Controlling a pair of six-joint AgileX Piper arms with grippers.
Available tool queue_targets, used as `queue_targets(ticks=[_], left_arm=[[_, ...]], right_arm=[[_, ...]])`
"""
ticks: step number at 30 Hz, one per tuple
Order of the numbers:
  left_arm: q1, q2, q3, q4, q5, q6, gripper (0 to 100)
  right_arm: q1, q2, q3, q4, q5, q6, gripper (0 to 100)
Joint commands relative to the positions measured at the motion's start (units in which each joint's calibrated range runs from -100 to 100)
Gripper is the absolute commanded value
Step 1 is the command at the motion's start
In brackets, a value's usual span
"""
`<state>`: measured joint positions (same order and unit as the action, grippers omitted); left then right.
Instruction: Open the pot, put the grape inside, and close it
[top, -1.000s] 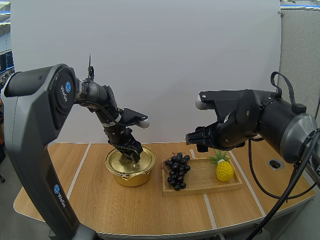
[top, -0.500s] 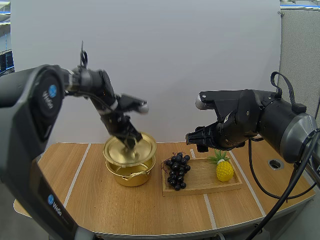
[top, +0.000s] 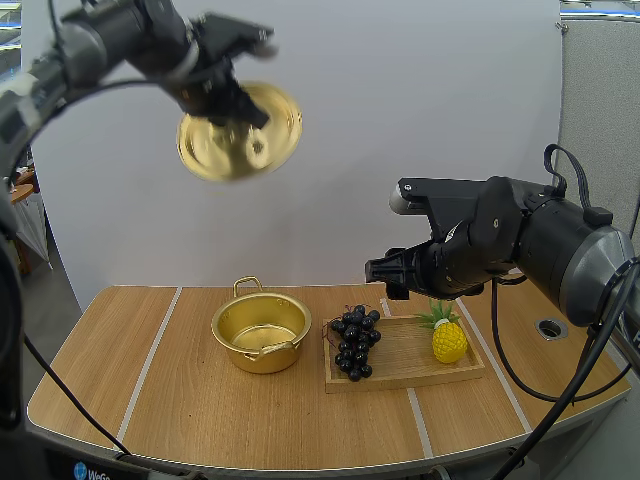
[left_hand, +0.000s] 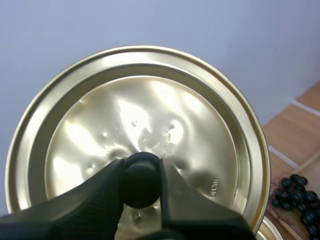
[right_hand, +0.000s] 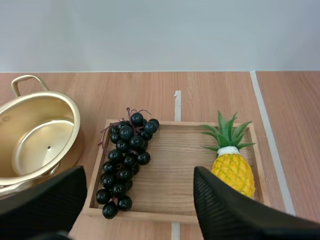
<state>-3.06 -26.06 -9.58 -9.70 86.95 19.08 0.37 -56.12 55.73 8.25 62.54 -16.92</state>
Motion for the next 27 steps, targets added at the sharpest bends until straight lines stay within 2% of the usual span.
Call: queue_targets(ticks=[1,6,10,13,21,27], left_arm=[[-0.2,-0.67,-6.56,2.65,-2.9,-2.82,0],[-0.2,-0.67,-15.0,5.33,-6.28,-4.2,0],[-0.2,-0.67,-19.84,5.72,-8.13,-4.2,0],[-0.2,-0.67,-23.22,6.61,-9.91,-4.07,0],[-0.2,-0.67,-26.37,7.31,-31.41,-4.07,0],[-0.2,-0.67,-26.37,7.31,-39.13,-4.07,0]], right_arm=[[-0.18,-0.36,-0.42,1.19,-1.15,-0.15,100],[-0.11,0.43,-0.42,1.55,-1.91,-0.58,100],[-0.11,2.36,-0.57,5.95,-1.71,-5.99,100],[-0.11,5.31,-0.7,7.51,-1.71,-6.83,100],[-0.11,17.13,-5.32,9.51,-1.91,-9.62,100],[0.11,22.38,-7.83,12.97,-1.98,-12.16,100]])
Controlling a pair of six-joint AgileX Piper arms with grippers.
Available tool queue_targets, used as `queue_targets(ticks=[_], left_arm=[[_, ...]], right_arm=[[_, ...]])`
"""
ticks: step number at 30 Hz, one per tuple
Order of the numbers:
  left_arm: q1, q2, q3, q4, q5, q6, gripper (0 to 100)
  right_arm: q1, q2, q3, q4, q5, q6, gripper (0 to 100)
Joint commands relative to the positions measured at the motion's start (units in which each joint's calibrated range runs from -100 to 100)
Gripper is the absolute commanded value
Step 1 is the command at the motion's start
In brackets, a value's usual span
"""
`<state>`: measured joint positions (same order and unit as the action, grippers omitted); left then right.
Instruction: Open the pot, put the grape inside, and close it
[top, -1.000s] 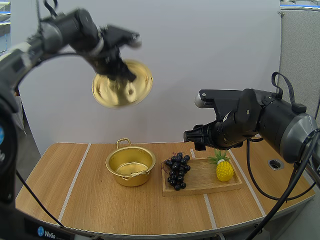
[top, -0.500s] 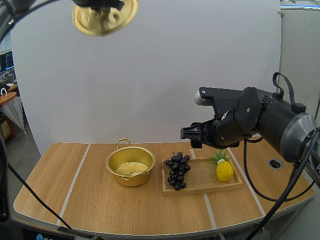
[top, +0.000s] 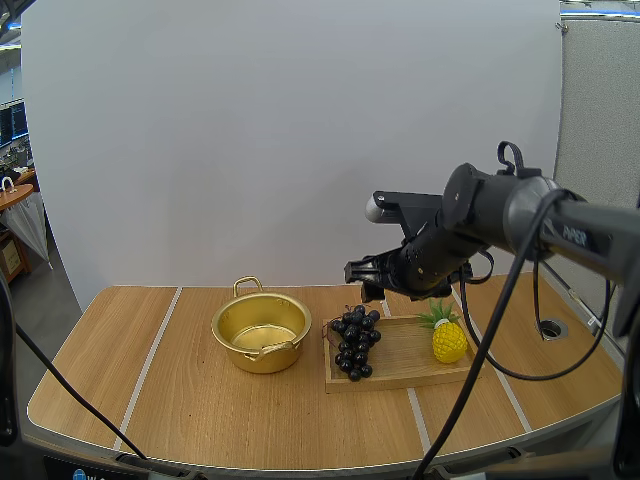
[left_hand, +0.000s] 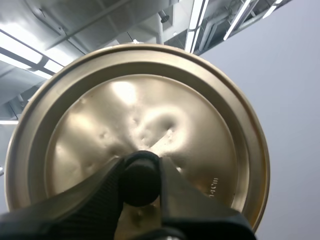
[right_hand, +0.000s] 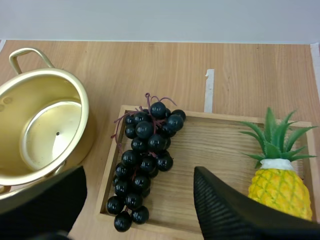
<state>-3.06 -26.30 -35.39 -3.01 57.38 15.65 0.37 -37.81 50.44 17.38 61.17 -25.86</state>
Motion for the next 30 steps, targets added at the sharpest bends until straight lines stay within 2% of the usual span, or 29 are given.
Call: queue_targets(ticks=[1,11,17,21,27,30], left_arm=[[-0.2,-0.43,-0.56,0.62,-9.57,-0.64,0],[-0.2,-0.43,-0.56,0.62,-9.57,-0.64,0],[-0.2,-0.43,-0.56,0.62,-9.57,-0.64,0],[-0.2,-0.43,-0.56,0.62,-9.57,-0.64,0],[-0.2,-0.43,-0.56,0.62,-9.57,-0.64,0],[-0.2,-0.43,-0.56,0.62,-9.57,-0.64,0]], right_arm=[[0.45,4.79,-2.54,3.96,-1.06,-3.23,100],[5.45,13.21,-2.54,2.99,-4.44,-1.54,100],[5.5,16.8,-2.54,-1.04,-9.5,1.32,100],[5.5,19.31,-2.95,-1.17,-10.8,1.32,100],[5.5,22.31,-6.11,-2.46,-9.65,5.27,100],[5.5,22.07,-6.72,-1.01,-9.65,6.24,100]])
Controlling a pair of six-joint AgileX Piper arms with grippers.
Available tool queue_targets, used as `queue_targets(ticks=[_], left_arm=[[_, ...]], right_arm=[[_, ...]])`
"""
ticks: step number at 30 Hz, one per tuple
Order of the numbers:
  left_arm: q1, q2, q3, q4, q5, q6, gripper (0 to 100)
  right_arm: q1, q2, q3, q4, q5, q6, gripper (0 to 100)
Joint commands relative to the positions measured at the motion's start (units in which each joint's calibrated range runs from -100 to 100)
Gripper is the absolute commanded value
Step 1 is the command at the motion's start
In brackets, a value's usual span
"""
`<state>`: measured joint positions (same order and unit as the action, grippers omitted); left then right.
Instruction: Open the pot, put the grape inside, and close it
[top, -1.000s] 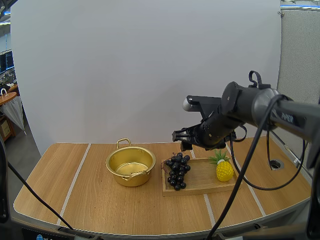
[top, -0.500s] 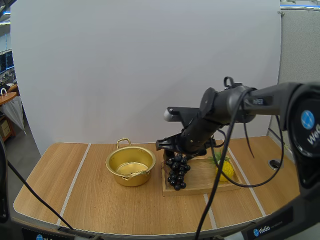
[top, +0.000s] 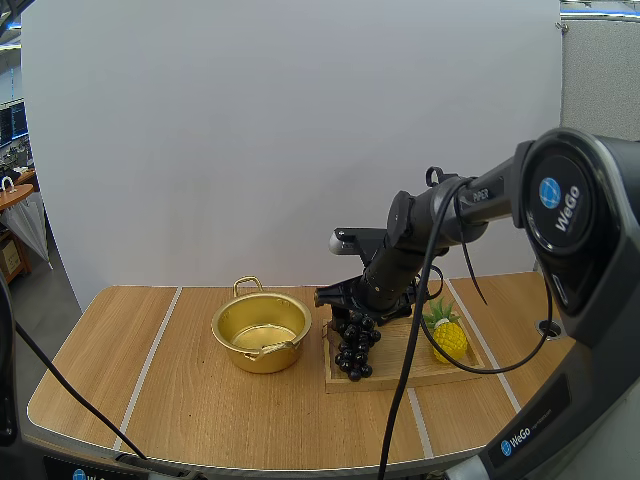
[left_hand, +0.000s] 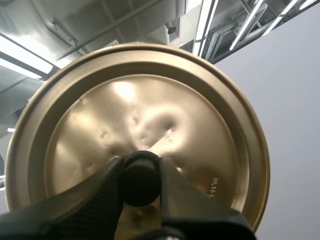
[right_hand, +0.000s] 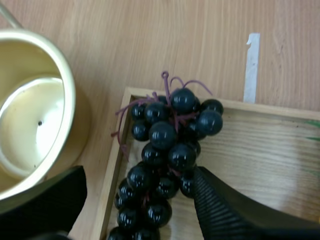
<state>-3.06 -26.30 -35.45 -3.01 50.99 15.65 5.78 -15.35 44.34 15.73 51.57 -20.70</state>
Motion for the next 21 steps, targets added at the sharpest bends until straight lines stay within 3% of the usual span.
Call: queue_targets(ticks=[1,7,10,21], left_arm=[[-0.2,-0.43,-0.51,0.62,-3.18,-0.64,0],[-0.2,-0.43,-0.51,0.62,-3.18,-0.64,0],[-0.2,-0.43,-0.51,0.62,-3.18,-0.64,0],[-0.2,-0.43,-0.51,0.62,-3.18,-0.64,0]], right_arm=[[0.1,-0.39,-0.61,2.0,-0.05,1.19,100],[0.1,-0.39,-0.72,8.35,2.4,1.7,100],[0.1,-0.39,-0.72,4.77,3.88,1.7,100],[0.14,-0.39,-0.76,3.87,5.22,6.11,100]])
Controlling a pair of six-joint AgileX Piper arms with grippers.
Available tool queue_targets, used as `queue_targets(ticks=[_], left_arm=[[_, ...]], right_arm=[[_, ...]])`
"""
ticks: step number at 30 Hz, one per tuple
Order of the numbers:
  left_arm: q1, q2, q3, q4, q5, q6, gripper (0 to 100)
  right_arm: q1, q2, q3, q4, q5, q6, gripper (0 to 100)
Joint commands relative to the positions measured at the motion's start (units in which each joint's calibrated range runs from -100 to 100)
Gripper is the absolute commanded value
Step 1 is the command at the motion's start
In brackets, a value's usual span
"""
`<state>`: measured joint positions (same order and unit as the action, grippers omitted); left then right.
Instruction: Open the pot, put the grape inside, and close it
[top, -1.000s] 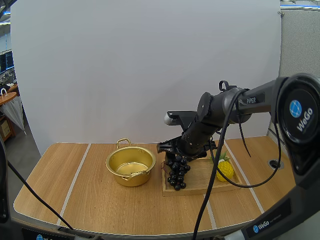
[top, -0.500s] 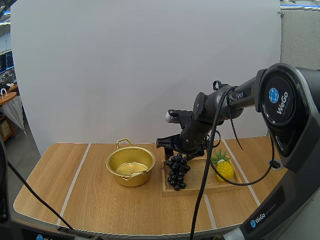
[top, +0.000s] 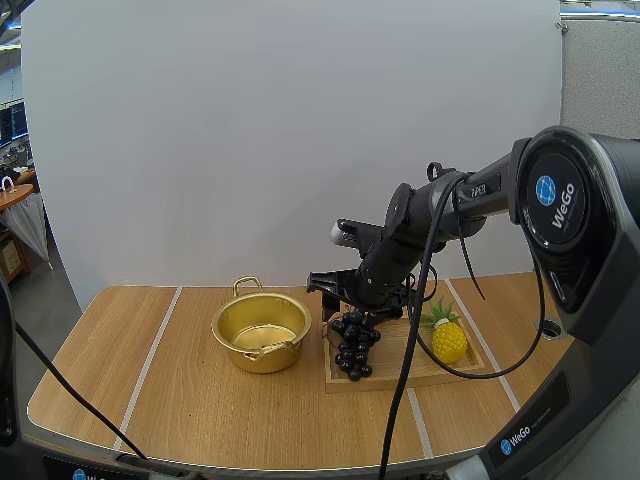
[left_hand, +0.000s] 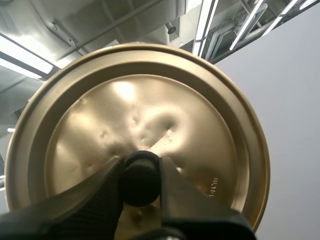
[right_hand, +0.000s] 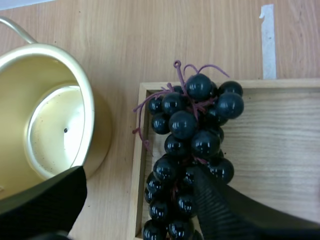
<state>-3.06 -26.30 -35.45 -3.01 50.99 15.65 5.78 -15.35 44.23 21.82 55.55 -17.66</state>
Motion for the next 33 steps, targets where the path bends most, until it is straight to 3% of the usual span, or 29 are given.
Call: queue_targets(ticks=[1,8,13,19,24,33], left_arm=[[-0.2,-0.43,-0.51,0.62,-3.18,-0.64,0],[-0.2,-0.43,-0.51,0.62,-3.18,-0.64,0],[-0.2,-0.43,-0.51,0.62,-3.18,-0.64,0],[-0.2,-0.43,-0.51,0.62,-3.18,-0.64,0],[-0.2,-0.43,-0.51,0.62,-3.18,-0.64,0],[-0.2,-0.43,-0.51,0.62,-3.18,-0.64,0]], right_arm=[[0.2,-0.39,-0.95,-3.46,1.24,3.98,100],[0.24,-0.11,-1.43,-9.29,1.28,9.5,100],[0.24,4.03,-6.15,-12.33,7.57,13.91,100],[0.7,5.85,-7.34,-13.55,7.15,14.74,100],[2.34,6.76,-7.34,-20.2,5.32,19.82,100],[2.87,10.93,-7.34,-21.1,3.32,21.12,100]])
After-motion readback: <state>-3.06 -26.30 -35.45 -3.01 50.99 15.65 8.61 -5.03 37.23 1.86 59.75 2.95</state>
